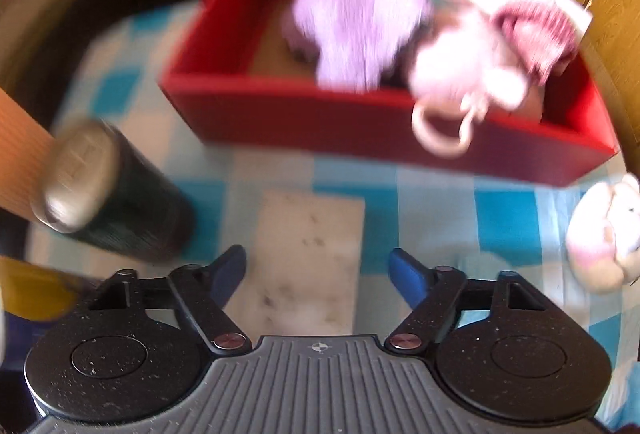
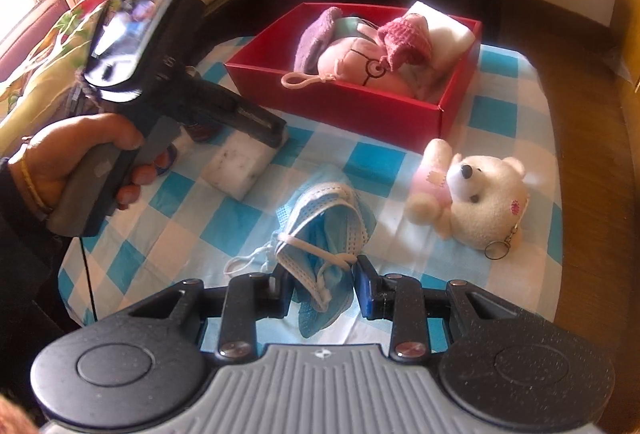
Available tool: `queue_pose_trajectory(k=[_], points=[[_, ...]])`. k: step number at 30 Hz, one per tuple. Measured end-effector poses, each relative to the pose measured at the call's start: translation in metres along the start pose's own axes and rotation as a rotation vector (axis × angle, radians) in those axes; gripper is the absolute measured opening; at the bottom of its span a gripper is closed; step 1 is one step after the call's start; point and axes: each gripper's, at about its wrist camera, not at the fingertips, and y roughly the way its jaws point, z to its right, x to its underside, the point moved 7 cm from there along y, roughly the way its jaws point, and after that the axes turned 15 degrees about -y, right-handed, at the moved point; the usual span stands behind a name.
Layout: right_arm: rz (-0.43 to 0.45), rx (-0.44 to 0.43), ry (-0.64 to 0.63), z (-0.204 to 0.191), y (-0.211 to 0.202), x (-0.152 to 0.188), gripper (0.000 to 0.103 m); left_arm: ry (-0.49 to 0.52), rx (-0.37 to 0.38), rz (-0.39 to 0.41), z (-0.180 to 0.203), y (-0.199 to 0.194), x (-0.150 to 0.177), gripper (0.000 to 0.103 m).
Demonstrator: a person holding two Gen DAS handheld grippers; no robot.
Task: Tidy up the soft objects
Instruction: 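Grasp the white pad with the left gripper while the right holds the mask, then drop the white pad in the red box with the left while the right drops the mask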
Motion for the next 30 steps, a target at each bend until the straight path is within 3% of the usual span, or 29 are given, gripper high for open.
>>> queue_pose_trajectory(k=[1,2,3,6,10,21,30], points=[[0.002,-0.003,0.001,0.000,-0.001,-0.001,0.010,-0.029,0.001,0.001,-0.003,0.005,0.000,0.080],[0.004,-0.006,0.004,0.000,-0.001,-0.001,0.010,-0.067,0.019,-0.007,-0.006,0.006,-0.002,0.079],[0.006,-0.009,0.007,0.001,-0.001,-0.001,0.010,-0.084,0.010,0.008,-0.009,0.003,-0.005,0.061],[0.015,0.000,0.007,0.003,-0.003,-0.004,0.010,-0.090,0.038,0.002,-0.007,-0.005,-0.003,0.058],[0.051,0.031,0.015,0.008,-0.007,-0.017,0.010,-0.026,0.031,0.032,0.001,-0.018,0.005,0.057],[0.117,0.144,0.046,0.030,-0.012,-0.055,0.010,0.019,0.163,0.177,0.012,-0.094,0.004,0.058],[0.205,0.212,0.042,0.043,-0.017,-0.106,0.010,0.004,0.217,0.289,0.031,-0.132,-0.024,0.059]])
